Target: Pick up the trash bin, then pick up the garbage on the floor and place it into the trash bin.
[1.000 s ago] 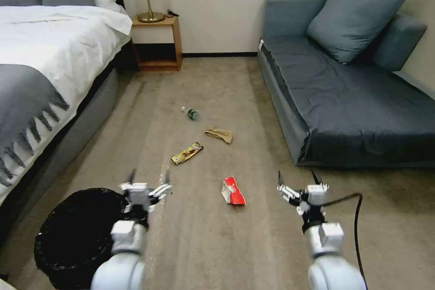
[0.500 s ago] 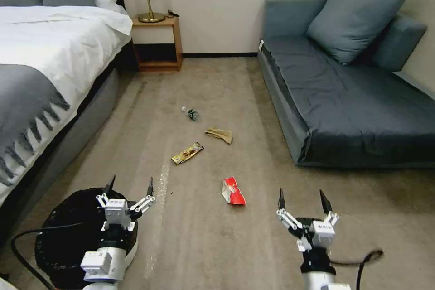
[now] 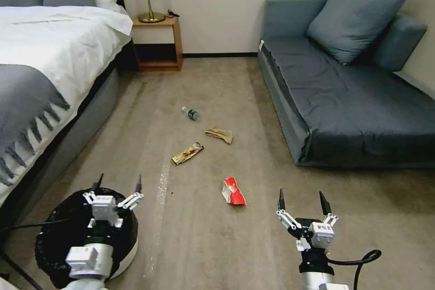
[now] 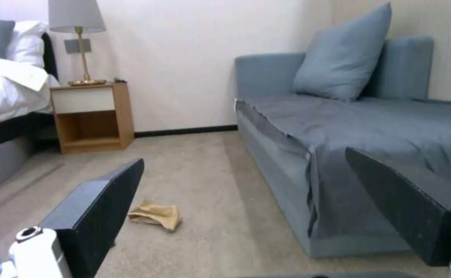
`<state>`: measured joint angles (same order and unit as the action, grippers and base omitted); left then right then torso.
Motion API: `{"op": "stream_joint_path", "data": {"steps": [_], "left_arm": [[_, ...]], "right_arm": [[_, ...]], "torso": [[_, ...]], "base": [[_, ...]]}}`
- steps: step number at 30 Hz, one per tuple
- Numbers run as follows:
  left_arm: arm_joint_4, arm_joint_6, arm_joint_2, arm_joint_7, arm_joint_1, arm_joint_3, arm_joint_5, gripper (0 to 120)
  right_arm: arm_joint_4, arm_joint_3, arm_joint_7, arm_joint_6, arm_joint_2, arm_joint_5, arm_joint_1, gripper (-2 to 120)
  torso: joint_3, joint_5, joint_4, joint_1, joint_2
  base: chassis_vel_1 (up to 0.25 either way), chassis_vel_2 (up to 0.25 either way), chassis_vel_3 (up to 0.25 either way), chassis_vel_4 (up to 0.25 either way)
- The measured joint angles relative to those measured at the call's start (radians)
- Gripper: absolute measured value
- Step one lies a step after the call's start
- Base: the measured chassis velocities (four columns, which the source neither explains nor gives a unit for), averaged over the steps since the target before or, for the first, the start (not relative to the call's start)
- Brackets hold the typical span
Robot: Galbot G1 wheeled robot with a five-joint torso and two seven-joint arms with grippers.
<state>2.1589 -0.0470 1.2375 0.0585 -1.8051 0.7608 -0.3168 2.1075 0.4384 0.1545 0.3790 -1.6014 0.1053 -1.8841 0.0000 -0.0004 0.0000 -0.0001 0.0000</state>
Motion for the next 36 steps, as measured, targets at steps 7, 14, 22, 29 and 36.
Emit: {"op": "stream_joint_path", "data": {"steps": [7,14,22,29,36], "left_arm": [[-0.044,0.198,-0.094,-0.037,0.006,0.223,-0.140,100],[-0.111,0.523,-0.179,-0.131,0.023,0.441,-0.121,100],[-0.219,0.624,-0.248,-0.266,0.041,0.489,-0.094,100],[-0.324,0.643,-0.251,-0.402,0.058,0.420,-0.100,100],[-0.388,0.677,-0.239,-0.385,0.112,0.369,-0.085,100]], "right_arm": [[-0.033,0.005,0.005,-0.003,0.013,-0.027,0.020,100],[-0.062,0.010,0.012,-0.010,0.024,-0.047,0.043,100],[-0.072,0.010,0.017,-0.018,0.024,-0.051,0.052,100],[-0.061,0.011,0.022,-0.024,0.016,-0.059,0.046,100],[-0.068,0.014,0.029,-0.026,0.008,-0.060,0.045,100]], "torso": [[0.000,0.0001,0.0001,0.000,0.000],[0.000,0.0002,0.0002,0.000,0.000],[0.000,0.0001,0.0000,0.000,0.000],[0.000,0.0002,0.0001,0.000,0.000],[0.000,0.0003,0.0000,0.000,0.000]], "base": [[0.000,0.000,0.000,0.000],[0.000,0.000,0.000,0.000],[0.000,0.000,0.000,0.000],[0.000,0.000,0.000,0.000],[0.000,0.000,0.000,0.000]]}}
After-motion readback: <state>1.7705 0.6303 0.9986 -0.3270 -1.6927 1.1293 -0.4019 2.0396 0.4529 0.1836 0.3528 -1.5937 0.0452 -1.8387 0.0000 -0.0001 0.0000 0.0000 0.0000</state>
